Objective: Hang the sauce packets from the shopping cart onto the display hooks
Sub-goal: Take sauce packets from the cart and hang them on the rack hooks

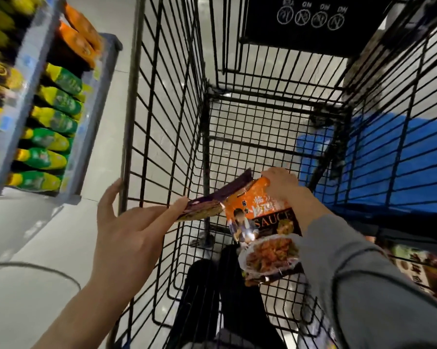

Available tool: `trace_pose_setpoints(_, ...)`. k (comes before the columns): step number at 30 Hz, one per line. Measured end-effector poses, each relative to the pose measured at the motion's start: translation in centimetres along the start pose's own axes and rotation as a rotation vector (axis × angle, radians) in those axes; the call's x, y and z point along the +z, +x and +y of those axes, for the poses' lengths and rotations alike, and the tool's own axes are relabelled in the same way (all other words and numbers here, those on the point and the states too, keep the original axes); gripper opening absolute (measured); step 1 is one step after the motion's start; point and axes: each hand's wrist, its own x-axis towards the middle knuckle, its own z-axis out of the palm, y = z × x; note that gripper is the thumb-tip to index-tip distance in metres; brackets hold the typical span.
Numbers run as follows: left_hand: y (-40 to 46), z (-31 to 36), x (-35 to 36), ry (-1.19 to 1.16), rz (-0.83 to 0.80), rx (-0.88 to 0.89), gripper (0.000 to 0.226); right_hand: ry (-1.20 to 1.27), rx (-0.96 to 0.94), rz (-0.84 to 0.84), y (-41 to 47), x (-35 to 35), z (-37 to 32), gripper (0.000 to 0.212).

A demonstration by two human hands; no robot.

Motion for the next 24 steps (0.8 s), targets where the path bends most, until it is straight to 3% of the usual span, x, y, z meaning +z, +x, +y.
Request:
trace_pose_setpoints(3,0.1,0.2,-0.2,0.009,-0.023,-0.006,0.051,-0.019,-0.018,0.019,-0.1,-1.1,0.1,0.065)
trace_pose_setpoints(9,0.2,0.1,-0.4,0.019,-0.062,-0.028,0.051,0.081,-0.033,0.081,-1.1,-1.5,0.0,0.042)
trace_pose_setpoints(14,0.1,0.1,-0.4,0.007,-0.064,-0.031,0.05,0.139,0.001,0.172,-1.1,-0.6,0.0,0.038)
trace_pose_setpoints(20,0.0,0.2,-0.2,0.018,-0.048,-0.032,0.055,0.023,0.003,0.059,0.8,-0.7,-0.3,0.046)
trace_pose_setpoints(24,-0.1,0.3,0.0,0.055,-0.038,-0.023,0.049,-0.099,-0.031,0.021,1.2,-1.8,-0.3,0.034)
